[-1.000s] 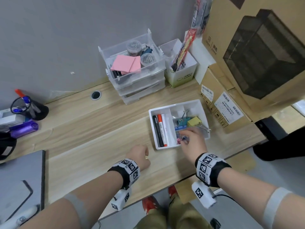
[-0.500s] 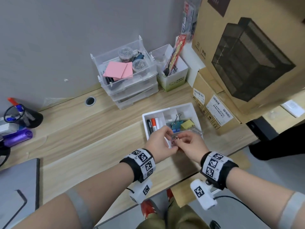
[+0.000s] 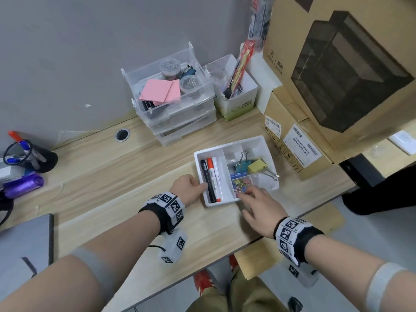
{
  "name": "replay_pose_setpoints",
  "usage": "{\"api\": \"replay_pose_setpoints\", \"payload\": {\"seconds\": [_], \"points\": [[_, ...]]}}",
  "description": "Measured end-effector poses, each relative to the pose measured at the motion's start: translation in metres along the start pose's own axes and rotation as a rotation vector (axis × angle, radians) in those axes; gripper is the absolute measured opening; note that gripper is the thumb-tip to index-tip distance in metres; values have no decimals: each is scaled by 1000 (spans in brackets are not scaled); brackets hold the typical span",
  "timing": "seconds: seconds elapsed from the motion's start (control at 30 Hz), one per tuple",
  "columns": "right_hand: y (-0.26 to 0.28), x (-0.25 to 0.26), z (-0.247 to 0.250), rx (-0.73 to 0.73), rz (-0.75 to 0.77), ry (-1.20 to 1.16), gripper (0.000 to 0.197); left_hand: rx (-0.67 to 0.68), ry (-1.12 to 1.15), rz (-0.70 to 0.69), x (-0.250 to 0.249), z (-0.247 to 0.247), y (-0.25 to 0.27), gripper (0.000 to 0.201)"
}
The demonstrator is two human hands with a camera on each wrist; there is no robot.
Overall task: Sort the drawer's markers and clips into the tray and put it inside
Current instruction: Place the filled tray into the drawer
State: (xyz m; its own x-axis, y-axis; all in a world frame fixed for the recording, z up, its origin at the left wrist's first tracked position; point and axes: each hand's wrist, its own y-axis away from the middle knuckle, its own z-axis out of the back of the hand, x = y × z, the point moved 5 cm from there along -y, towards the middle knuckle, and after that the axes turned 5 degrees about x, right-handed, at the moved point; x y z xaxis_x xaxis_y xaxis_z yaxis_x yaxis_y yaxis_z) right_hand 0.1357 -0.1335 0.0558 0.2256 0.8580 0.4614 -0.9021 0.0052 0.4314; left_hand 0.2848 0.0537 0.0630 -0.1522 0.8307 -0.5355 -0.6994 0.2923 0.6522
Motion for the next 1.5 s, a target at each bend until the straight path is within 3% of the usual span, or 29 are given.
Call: {"api": "replay_pose_setpoints", "payload": {"seconds": [0.13, 0.23, 0.33, 0.5, 0.57, 0.63, 0.73, 0.87, 0.97, 1.13, 1.37, 1.5], "points": [[6, -4, -9, -50, -75, -25, 58, 42, -55, -11, -2, -15, 1, 15], [19, -7, -10, -161, -82, -185, 51, 74, -43, -2, -1, -19, 3, 24], [44, -23, -17, -236, -116, -291, 40, 103, -37, 1, 0, -19, 7, 15], [108, -92, -57, -365, -410, -365, 24, 179, -40, -19, 12, -29, 15, 25], [133, -120, -85, -306, -580, -379, 25, 246, -78, -41, 20, -37, 21, 25], [147, -141, -123, -92, -708, -359, 34, 370, -97, -27, 32, -51, 30, 20], [153, -151, -174, 158, -702, -253, 53, 544, -153, 53, 55, -69, 44, 15], [130, -146, -211, 214, -574, -183, 67, 492, -158, 72, 65, -76, 40, 34], [117, -151, -226, 276, -627, -193, 72, 421, -153, 90, 63, -78, 33, 48], [121, -157, -241, 267, -675, -86, 66, 390, -215, 99, 64, -79, 28, 51], [182, -168, -264, 338, -758, -286, 78, 407, -217, 119, 59, -79, 33, 49], [239, -174, -277, 323, -764, -406, 83, 446, -164, 101, 52, -74, 36, 36]]}}
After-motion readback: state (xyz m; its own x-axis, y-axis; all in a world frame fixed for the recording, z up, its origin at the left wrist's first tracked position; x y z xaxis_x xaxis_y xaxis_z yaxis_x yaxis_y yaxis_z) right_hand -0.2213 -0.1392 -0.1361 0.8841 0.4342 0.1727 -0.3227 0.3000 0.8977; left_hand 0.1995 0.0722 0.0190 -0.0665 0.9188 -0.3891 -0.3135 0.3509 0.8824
